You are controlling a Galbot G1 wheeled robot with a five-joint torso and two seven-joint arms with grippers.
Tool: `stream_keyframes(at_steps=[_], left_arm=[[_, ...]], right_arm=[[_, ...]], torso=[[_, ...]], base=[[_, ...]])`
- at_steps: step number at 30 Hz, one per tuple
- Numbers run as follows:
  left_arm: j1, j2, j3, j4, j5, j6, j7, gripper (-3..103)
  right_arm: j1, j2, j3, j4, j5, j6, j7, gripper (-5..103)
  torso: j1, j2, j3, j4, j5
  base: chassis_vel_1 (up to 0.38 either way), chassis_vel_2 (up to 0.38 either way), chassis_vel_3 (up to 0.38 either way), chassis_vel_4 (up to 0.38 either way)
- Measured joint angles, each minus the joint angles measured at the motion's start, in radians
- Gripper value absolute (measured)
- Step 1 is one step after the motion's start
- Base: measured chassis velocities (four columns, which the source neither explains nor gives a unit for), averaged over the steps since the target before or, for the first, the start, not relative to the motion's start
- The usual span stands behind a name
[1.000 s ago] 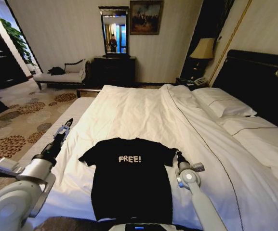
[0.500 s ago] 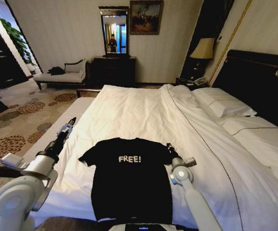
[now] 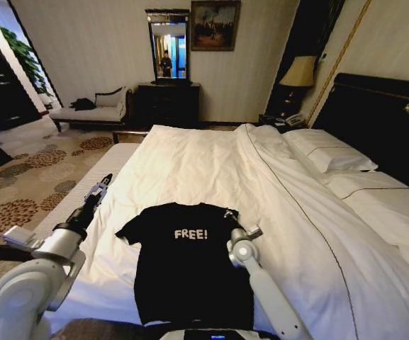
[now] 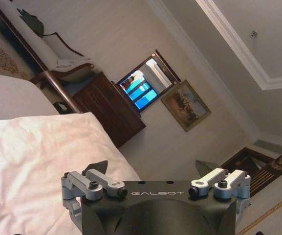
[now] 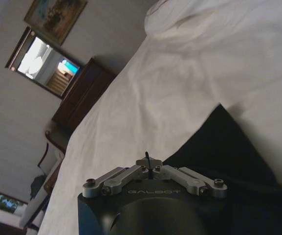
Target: Fold the clothes on the bed.
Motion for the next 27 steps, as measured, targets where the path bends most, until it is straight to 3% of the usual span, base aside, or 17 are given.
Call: stream_keyframes(at_steps=[10, 14, 16, 19, 21, 22, 24, 27], left_arm=[[-0.004, -0.008, 0.006, 0.014, 0.01, 0.0, 0.001, 100], [-0.005, -0.012, 0.013, 0.02, 0.022, 0.0, 0.002, 100], [-0.007, -0.015, 0.018, 0.025, 0.029, 0.0, 0.002, 100], [-0.009, -0.017, 0.022, 0.03, 0.035, 0.0, 0.003, 100], [-0.01, -0.021, 0.028, 0.032, 0.043, 0.0, 0.003, 100], [-0.01, -0.023, 0.031, 0.032, 0.046, 0.0, 0.003, 100], [-0.01, -0.024, 0.031, 0.032, 0.047, 0.0, 0.003, 100], [-0.007, -0.026, 0.031, 0.032, 0.048, 0.001, 0.004, 100]], right_arm=[[0.019, 0.028, -0.043, -0.061, -0.061, 0.007, -0.005, -2], [-0.012, 0.018, -0.045, -0.013, -0.073, 0.002, -0.019, 14], [-0.051, 0.002, -0.046, 0.077, -0.068, -0.001, -0.055, 25], [-0.081, -0.011, -0.044, 0.149, -0.059, -0.001, -0.092, 30], [-0.111, -0.024, -0.024, 0.21, -0.048, 0.0, -0.121, 41], [-0.118, -0.027, -0.008, 0.22, -0.041, 0.001, -0.12, 46], [-0.121, -0.029, 0.003, 0.222, -0.035, 0.001, -0.114, 46], [-0.139, -0.036, 0.058, 0.203, 0.007, -0.005, -0.038, 62]], torso=[[0.0, 0.0, 0.0, 0.0, 0.0], [0.0, 0.0, 0.0, 0.0, 0.0001], [0.0, 0.0, 0.0, -0.0001, 0.0001], [0.0, 0.0, 0.0, -0.0001, 0.0001], [0.0, 0.0, 0.0, -0.0001, 0.0], [0.0, 0.0, 0.0, -0.0001, 0.0001], [0.0, 0.0, 0.0, 0.0, 0.0001], [0.0, 0.0, 0.0, 0.0, 0.0002]], base=[[0.0, 0.0, 0.0, 0.0], [0.0, 0.0, 0.0, 0.0], [0.0, 0.0, 0.0, 0.0], [0.0, 0.0, 0.0, 0.0], [0.0, 0.0, 0.0, 0.0], [0.0, 0.0, 0.0, 0.0], [0.0, 0.0, 0.0, 0.0], [0.0, 0.0, 0.0, 0.0]])
